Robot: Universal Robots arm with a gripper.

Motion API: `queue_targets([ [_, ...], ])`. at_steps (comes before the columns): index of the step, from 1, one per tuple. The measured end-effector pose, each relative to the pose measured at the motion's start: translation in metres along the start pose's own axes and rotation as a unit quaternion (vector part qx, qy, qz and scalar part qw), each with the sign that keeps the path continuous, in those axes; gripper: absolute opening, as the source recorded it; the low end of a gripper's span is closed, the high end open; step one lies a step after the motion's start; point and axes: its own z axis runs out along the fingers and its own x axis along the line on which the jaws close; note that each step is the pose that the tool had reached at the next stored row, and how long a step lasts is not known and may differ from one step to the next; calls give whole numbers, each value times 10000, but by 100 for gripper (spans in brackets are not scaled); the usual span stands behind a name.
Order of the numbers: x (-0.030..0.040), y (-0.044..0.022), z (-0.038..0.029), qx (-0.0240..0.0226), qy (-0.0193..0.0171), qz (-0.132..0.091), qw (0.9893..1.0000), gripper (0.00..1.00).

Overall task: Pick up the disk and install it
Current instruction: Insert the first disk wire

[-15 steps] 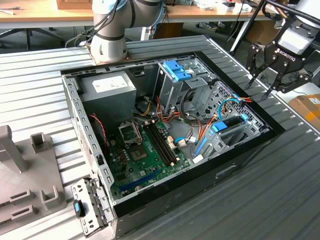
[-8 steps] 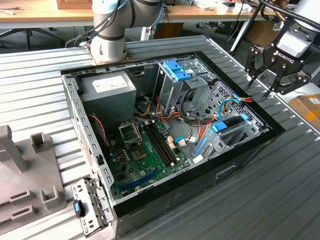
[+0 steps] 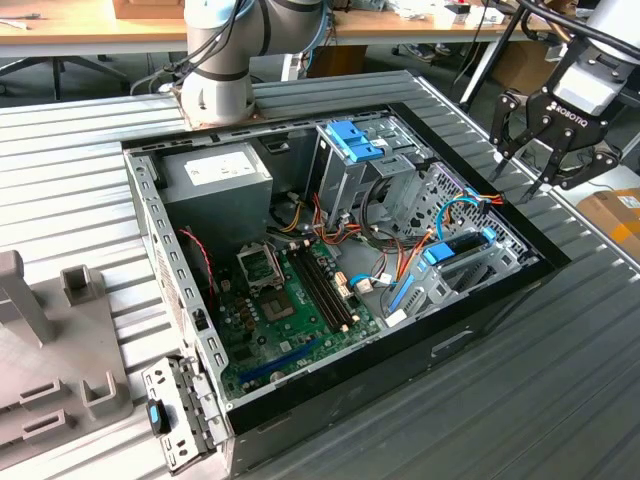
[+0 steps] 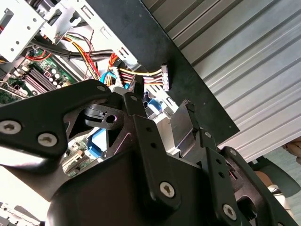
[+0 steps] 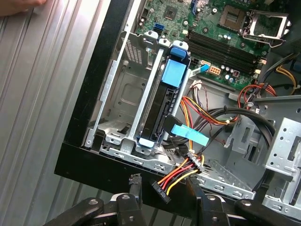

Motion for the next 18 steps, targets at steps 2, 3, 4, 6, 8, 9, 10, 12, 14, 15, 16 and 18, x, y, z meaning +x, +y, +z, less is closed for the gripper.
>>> queue_targets([
  [2, 0, 0, 9, 0, 2, 0, 10000, 50],
  [3, 1, 0, 9, 0, 2, 0, 10000, 50],
  [4, 1, 0, 11, 2, -7, 0, 10000, 50],
  [6, 21, 7, 11, 13, -38, 0, 10000, 50],
  [8, 42, 15, 14, 19, -52, 1, 10000, 50],
  [9, 87, 31, 20, 31, -87, 1, 10000, 50],
  [10, 112, 38, 28, 38, -106, 1, 9999, 50],
  [12, 117, 40, 48, 45, -129, -21, 9999, 50],
  [14, 121, 29, 63, 72, -208, -101, 9997, 50],
  [15, 122, 28, 63, 72, -208, -102, 9997, 50],
  [16, 122, 28, 64, 72, -208, -102, 9997, 50],
  [18, 123, 28, 63, 73, -210, -102, 9997, 50],
])
